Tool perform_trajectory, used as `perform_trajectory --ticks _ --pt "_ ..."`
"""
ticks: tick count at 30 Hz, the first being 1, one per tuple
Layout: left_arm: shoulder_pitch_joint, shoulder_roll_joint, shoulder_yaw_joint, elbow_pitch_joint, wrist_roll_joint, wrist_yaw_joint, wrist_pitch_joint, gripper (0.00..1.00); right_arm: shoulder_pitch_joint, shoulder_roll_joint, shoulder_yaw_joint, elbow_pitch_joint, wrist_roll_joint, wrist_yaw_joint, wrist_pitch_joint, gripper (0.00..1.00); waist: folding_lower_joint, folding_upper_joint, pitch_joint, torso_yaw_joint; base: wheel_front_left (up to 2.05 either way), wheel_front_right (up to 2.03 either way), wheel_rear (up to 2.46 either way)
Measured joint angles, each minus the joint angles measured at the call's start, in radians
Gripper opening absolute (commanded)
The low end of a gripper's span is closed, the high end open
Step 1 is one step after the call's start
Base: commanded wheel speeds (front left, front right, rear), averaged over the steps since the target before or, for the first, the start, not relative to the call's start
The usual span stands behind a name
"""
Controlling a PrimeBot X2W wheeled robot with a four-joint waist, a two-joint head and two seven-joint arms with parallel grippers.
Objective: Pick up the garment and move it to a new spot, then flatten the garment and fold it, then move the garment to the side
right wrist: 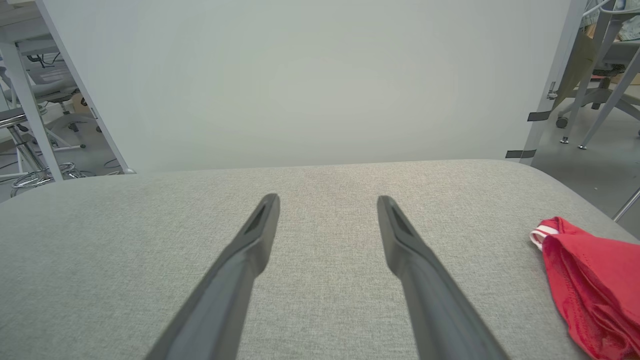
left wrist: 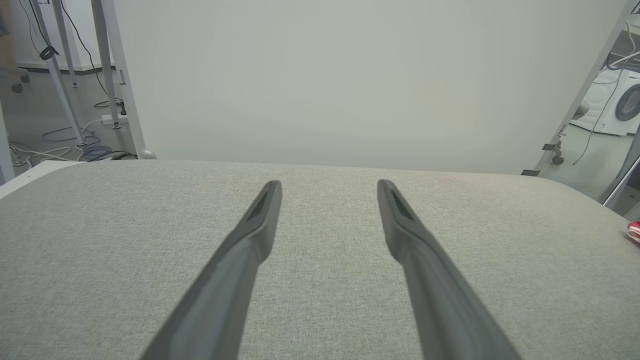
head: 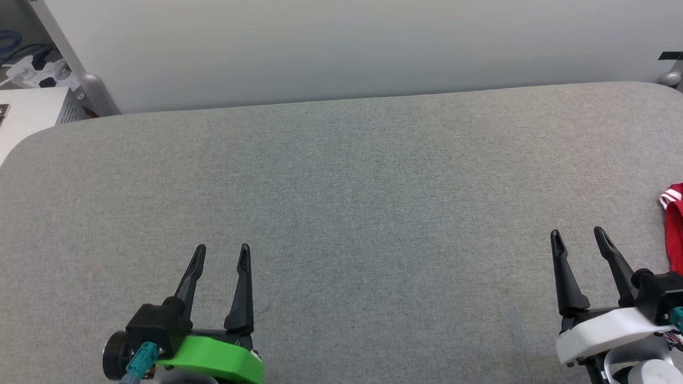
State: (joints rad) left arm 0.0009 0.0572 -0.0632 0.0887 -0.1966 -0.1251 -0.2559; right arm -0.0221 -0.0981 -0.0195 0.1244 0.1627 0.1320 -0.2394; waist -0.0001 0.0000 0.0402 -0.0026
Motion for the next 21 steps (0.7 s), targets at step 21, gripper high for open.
perform_trajectory --ticks 21 --pt "0.0 -0.001 -0.001 -0.001 -0.005 0.0 0.0 1.0 0.0 -0.002 0.014 0.003 0.0 0.0 -0.004 1.0 0.0 0.0 0.005 0.001 0.0 0.0 0.0"
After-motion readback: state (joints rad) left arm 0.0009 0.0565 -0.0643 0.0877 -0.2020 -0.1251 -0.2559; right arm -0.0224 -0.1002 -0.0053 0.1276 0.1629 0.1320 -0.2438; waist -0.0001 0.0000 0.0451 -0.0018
